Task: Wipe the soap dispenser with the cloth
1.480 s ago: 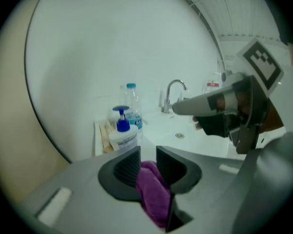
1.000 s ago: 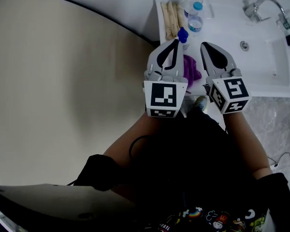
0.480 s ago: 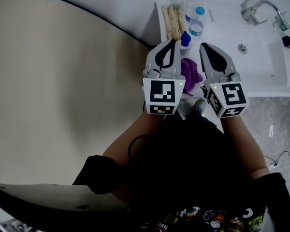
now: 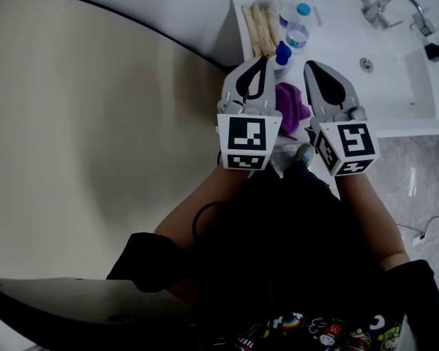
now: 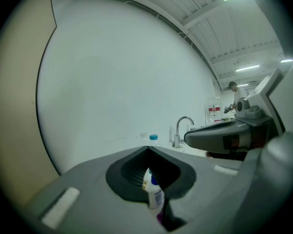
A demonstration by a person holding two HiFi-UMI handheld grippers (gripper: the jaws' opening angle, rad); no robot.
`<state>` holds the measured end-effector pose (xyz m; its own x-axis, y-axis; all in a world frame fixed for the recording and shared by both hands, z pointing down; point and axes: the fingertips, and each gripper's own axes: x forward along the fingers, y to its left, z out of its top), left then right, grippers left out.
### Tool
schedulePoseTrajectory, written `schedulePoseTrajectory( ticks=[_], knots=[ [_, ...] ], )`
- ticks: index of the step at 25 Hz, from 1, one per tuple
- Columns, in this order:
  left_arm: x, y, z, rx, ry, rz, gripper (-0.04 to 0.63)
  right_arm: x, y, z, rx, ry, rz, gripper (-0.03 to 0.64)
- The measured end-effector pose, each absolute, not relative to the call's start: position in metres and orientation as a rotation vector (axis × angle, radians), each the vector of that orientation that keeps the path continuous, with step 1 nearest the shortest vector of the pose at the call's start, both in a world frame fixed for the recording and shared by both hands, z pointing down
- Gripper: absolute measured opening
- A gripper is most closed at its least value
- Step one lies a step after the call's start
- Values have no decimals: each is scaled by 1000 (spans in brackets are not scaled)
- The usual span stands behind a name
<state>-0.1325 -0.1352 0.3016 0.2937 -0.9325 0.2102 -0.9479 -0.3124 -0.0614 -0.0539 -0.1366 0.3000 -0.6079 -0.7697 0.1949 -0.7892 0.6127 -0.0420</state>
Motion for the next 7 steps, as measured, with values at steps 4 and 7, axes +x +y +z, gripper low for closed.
schedulePoseTrajectory(
  ticks=[4,7],
  knots=[
    [-134,-135,305,2485,-1765,318,0,-56,-134,302,1329,-2660,186,20],
    [-135,-134,307,2491,-1749,317,0,-56,-131,303,1349,-2649,187,20]
  ],
)
